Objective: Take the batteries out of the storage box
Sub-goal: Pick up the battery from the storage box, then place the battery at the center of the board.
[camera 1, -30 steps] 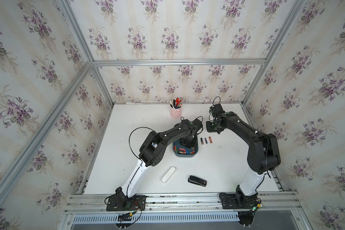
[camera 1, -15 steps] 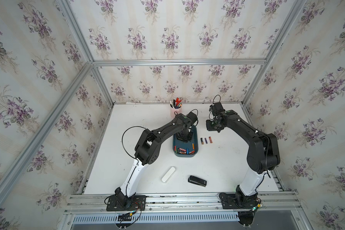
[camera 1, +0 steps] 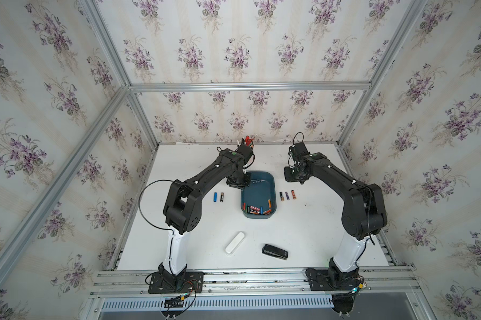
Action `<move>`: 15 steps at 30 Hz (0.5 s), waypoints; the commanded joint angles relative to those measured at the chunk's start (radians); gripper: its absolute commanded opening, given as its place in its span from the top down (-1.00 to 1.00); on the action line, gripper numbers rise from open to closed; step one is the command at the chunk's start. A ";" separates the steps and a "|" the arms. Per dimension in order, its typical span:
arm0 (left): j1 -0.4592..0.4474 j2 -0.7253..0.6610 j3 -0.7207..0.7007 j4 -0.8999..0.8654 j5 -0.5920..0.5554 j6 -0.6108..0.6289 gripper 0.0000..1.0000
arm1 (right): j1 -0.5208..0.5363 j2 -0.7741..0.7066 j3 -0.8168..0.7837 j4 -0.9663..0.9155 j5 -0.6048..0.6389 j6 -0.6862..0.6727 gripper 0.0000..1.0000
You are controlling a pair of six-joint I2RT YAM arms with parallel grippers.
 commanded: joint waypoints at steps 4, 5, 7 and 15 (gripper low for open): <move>0.062 -0.011 -0.065 0.003 -0.080 0.026 0.69 | 0.001 0.011 0.013 0.002 -0.001 0.007 0.36; 0.066 0.001 -0.071 0.008 -0.075 0.022 0.69 | 0.001 0.011 0.014 0.001 -0.001 0.007 0.36; 0.066 0.024 -0.088 0.025 -0.086 0.009 0.69 | 0.001 0.012 0.014 0.002 0.002 0.006 0.36; 0.067 0.120 -0.079 0.019 -0.127 -0.020 0.68 | 0.001 0.007 0.016 -0.009 0.014 -0.003 0.36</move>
